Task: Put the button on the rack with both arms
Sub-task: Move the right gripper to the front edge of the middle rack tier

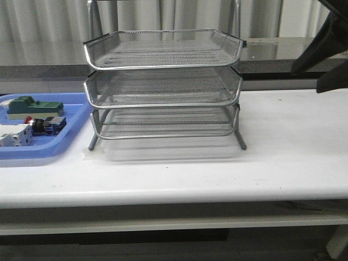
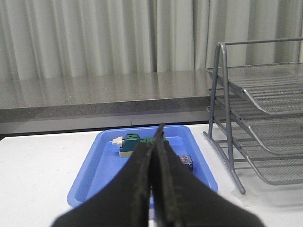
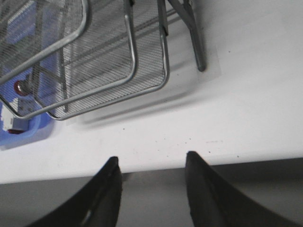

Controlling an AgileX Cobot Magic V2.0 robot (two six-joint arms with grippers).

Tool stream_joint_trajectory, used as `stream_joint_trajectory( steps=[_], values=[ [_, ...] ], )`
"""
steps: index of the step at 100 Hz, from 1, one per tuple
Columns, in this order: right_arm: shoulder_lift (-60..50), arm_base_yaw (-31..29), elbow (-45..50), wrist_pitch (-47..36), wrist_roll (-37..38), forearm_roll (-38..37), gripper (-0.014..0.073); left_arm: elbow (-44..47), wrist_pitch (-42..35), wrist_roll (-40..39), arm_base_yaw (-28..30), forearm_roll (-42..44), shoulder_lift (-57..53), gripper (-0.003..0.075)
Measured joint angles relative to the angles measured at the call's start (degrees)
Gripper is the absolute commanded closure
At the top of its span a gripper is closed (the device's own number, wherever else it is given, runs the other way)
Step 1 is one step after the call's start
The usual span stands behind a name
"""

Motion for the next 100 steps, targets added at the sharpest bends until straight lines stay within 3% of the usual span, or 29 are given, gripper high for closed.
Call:
stream_joint_trajectory(
  steps=[19,50,66,100],
  values=[
    [4.91,0.13,-0.3,-0.58,-11.58,15.07,0.0224,0.0,0.0,0.0,0.0,0.0,0.0,0.0741],
    [16.07,0.23,-0.54,2.86,-37.46,43.07,0.0224,0.0,0.0,0.0,0.0,0.0,0.0,0.0741],
    [21.5,0.23,-3.06,5.85,-42.44,45.68,0.0224,0.0,0.0,0.0,0.0,0.0,0.0,0.0741],
    [30.25,0.23,-11.62,8.32,-43.07,46.05,0.0224,0.0,0.0,0.0,0.0,0.0,0.0,0.0741]
  ],
)
